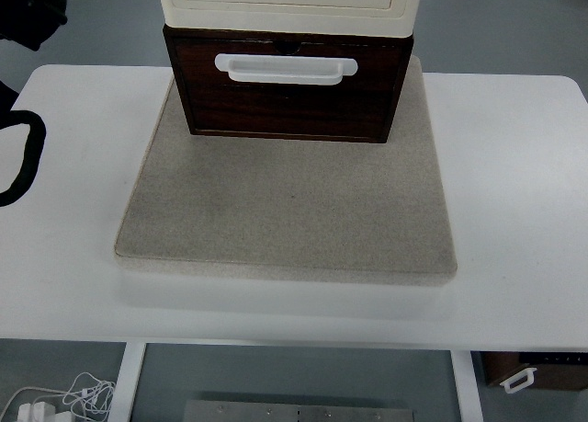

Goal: Close drawer under combined cabinet

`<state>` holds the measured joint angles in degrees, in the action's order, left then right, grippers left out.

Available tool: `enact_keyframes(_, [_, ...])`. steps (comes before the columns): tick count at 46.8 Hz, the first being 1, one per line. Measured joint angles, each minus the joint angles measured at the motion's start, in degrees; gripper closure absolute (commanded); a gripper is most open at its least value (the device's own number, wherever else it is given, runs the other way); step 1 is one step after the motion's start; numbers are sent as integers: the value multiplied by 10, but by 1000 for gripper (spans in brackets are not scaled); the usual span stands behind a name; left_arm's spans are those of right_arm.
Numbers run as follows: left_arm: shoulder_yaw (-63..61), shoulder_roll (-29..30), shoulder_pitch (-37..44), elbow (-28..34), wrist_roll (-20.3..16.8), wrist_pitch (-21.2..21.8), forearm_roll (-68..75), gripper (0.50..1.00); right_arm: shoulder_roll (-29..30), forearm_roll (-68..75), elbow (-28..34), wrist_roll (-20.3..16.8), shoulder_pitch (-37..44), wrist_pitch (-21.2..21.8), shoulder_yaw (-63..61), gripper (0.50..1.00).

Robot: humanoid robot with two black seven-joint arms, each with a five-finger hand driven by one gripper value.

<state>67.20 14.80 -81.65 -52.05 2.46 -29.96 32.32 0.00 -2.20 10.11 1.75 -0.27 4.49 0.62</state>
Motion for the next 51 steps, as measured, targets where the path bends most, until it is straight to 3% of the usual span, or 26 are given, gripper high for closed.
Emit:
enact_keyframes(12, [42,33,-38,85,-42,131,-49,504,0,0,0,0,0,0,0,548])
enact_keyframes(24, [29,78,-57,182,-39,207,-97,504,0,0,0,0,0,0,0,548])
enact_keyframes(41, [-11,98,-51,322,-14,217,-106,504,0,0,0,0,0,0,-2,548])
enact_keyframes(51, [-30,97,-13,355,55,218,-145,504,0,0,0,0,0,0,-5,548])
